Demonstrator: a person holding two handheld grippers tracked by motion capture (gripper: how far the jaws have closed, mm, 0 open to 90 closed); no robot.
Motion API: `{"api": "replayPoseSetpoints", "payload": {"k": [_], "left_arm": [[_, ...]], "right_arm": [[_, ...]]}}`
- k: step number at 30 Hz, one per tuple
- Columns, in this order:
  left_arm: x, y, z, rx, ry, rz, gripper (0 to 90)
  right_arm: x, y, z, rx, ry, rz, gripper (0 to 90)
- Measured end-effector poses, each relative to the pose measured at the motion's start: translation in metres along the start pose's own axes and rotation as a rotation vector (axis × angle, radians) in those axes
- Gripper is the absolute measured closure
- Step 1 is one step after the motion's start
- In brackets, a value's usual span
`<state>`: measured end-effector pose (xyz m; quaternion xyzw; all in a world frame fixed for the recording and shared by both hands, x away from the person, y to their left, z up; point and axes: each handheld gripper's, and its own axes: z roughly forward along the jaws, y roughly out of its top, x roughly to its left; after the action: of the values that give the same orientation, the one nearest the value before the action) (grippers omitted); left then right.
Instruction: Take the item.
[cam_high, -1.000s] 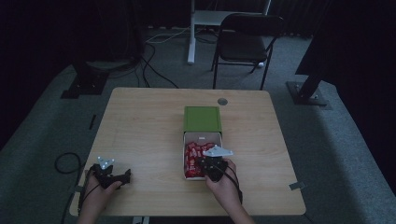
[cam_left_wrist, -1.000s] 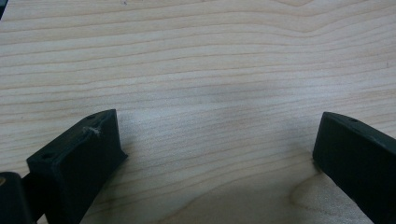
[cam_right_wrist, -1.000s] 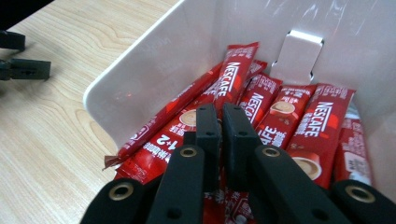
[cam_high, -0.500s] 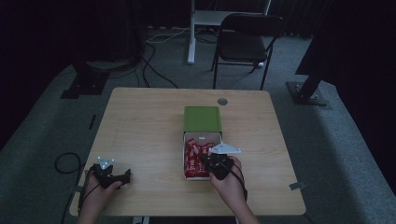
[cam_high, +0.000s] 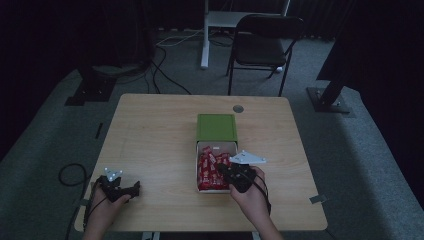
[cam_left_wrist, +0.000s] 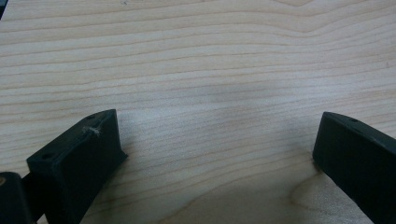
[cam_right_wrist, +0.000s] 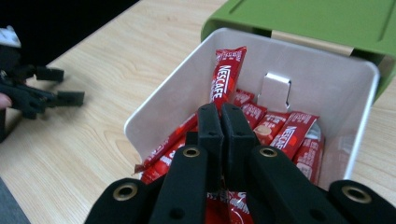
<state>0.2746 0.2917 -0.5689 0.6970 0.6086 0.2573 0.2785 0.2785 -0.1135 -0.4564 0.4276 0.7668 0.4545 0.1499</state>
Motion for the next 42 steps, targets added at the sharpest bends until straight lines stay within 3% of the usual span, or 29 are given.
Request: {"api": "replayPoseSetpoints", "payload": {"k": [15, 27, 42], "left_arm": [[0.0, 0.0, 0.0, 0.0, 0.0, 0.0, 1.8], [0.0, 0.0, 0.0, 0.001, 0.0, 0.0, 1.8], [0.0, 0.0, 0.0, 0.001, 0.001, 0.001, 1.8]], "right_arm": [[-0.009, 0.015, -0.02, -0.081, 0.021, 0.028, 87.7], [-0.035, 0.025, -0.041, -0.14, -0.053, 0.066, 87.6], [-0.075, 0.014, -0.061, -0.169, -0.159, 0.124, 87.6]]}}
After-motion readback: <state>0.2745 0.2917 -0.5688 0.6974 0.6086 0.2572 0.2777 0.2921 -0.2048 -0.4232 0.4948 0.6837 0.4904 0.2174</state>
